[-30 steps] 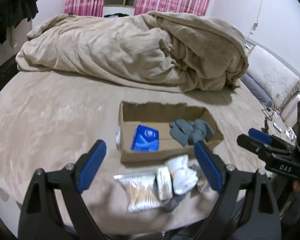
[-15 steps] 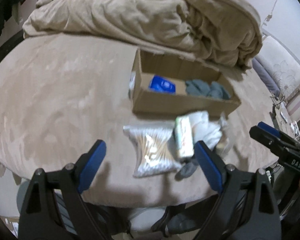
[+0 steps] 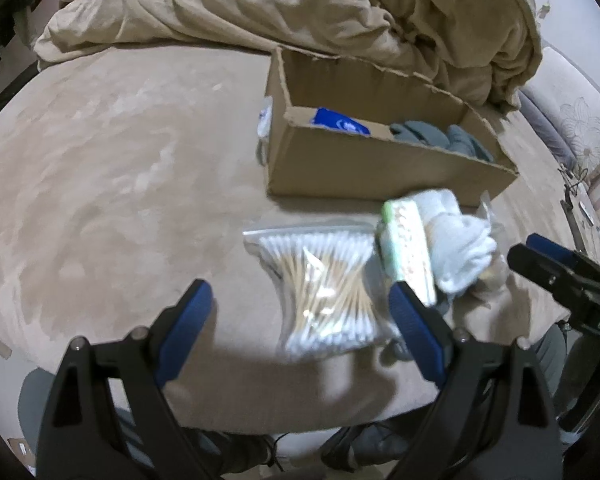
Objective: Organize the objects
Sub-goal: 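Grasp the cotton swab bag with the left gripper while the right grasps the snack bag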
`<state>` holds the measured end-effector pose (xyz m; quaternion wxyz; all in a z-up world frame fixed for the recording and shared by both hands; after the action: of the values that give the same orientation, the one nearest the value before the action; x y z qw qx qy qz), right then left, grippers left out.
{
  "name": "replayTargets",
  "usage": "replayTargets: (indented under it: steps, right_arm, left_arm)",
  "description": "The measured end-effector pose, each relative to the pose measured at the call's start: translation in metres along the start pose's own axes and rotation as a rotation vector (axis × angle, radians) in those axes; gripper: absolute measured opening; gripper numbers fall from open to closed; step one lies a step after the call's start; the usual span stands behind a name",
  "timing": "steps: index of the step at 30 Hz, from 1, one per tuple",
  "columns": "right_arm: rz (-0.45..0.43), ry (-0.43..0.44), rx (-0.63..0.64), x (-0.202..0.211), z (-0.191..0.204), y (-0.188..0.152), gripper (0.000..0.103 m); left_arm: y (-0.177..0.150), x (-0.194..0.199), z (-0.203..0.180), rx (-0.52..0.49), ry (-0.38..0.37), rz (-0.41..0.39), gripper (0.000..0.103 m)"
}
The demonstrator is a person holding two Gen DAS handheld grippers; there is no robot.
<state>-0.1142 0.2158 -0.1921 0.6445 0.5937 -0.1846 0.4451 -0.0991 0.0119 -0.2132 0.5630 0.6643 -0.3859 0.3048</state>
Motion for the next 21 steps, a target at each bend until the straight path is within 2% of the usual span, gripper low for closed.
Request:
replayTargets:
  steps: [6,11,12,14,15,18,21]
  right_arm:
    - [0.042,-0.018,-0.024,-0.021,-0.010,-0.006,0.086]
    - [0.063,0.027,-0.049,-0.033,-0.014,-0.012,0.083]
    - [0.065,0.036,-0.053,-0.034,-0.014,-0.013,0.081]
    - [0.064,0.042,-0.047,-0.035,-0.013,-0.014,0.077]
    - [0.063,0.048,-0.041,-0.035,-0.012,-0.014,0.072]
    - [0.056,0.062,-0.030,-0.031,-0.010,-0.015,0.061]
    - [0.045,0.068,-0.019,-0.024,-0.008,-0.015,0.054]
  left_arm:
    - [0.002,-0.017,-0.002,0.009,0.001,0.035,0.091]
    - [-0.001,-0.024,-0.004,-0.013,0.000,0.035,0.090]
    - [0.000,-0.023,-0.005,-0.020,0.000,0.030,0.088]
    - [0.001,-0.022,-0.007,-0.030,-0.017,0.029,0.072]
    - [0.000,-0.021,-0.010,-0.033,-0.032,0.034,0.059]
    - [0.000,-0.018,-0.017,-0.047,-0.044,0.028,0.050]
    - [-0.001,-0.014,-0.017,-0.037,-0.058,0.020,0.045]
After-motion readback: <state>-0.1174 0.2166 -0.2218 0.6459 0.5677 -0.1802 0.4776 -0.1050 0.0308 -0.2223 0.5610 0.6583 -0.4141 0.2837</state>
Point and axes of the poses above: each gripper's, at about its wrist camera, not at the fingertips, and x roughly against the way its jaws point, z to its left, y to its top, the point moved 7 cm from there along -x, roughly the way its jaws point
